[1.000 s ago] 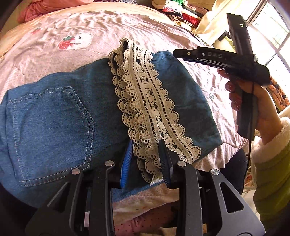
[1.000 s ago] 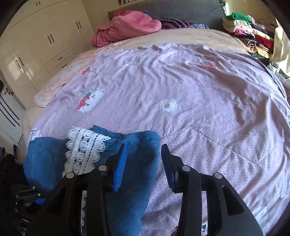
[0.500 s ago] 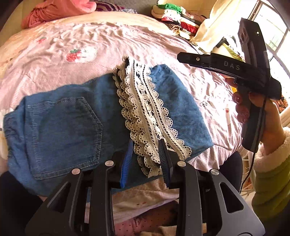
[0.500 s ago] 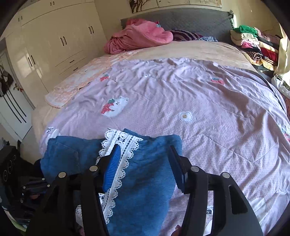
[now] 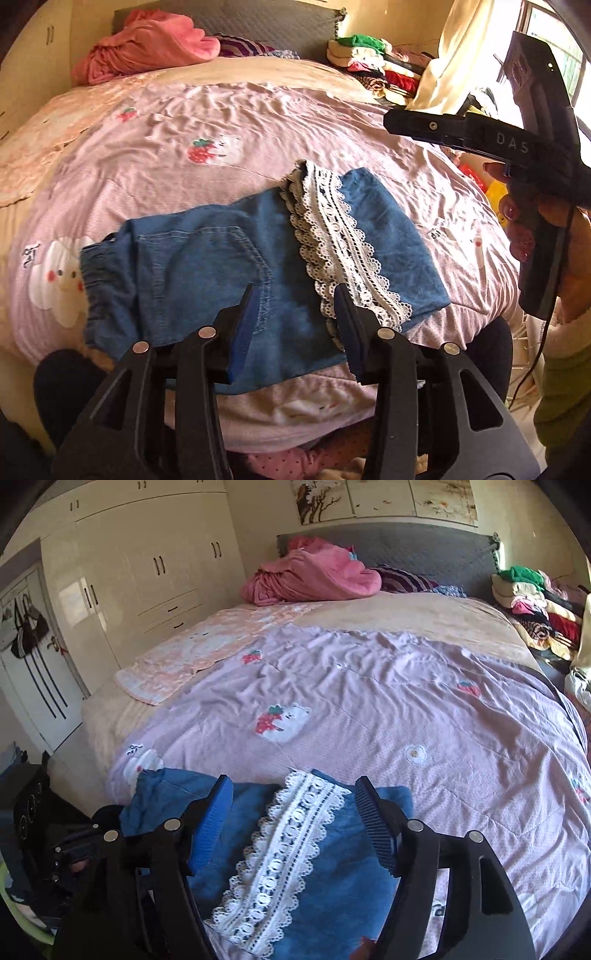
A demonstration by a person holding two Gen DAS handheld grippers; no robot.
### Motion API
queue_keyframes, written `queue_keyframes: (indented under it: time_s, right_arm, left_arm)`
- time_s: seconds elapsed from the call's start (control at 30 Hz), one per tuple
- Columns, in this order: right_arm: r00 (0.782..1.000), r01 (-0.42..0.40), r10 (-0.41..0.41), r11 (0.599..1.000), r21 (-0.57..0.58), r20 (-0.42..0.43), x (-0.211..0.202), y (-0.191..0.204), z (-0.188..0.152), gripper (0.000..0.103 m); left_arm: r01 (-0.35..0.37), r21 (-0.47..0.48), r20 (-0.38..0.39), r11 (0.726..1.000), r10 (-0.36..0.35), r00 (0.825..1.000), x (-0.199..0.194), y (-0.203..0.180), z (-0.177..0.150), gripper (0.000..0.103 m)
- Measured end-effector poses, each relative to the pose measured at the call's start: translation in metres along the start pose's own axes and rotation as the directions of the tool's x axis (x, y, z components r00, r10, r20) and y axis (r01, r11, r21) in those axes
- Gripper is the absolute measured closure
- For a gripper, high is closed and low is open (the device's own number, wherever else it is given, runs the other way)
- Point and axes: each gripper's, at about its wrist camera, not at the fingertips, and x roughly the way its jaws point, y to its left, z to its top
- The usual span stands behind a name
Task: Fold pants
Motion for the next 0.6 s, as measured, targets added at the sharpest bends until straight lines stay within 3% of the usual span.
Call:
queue_keyframes:
  time_s: [0.13,0.6]
  right_arm:
    - [1.000,-0.015,0.015,0.999,-0.035,0.004,0.002,0.020,0.007,0.031]
    - [0.998,-0.060,0.056,0.991,-0.121,-0.040,0.033,0.070,0.022,0.022]
  left_arm:
    - [-0.029,-0.024,0.018,0.999,0.030,0.999,-0.009,0.014,-0.001,0.058]
    - [-0.097,-0.124,0.027,0.988,0.101,0.995,-0.025,0.066,-0.008,0.038]
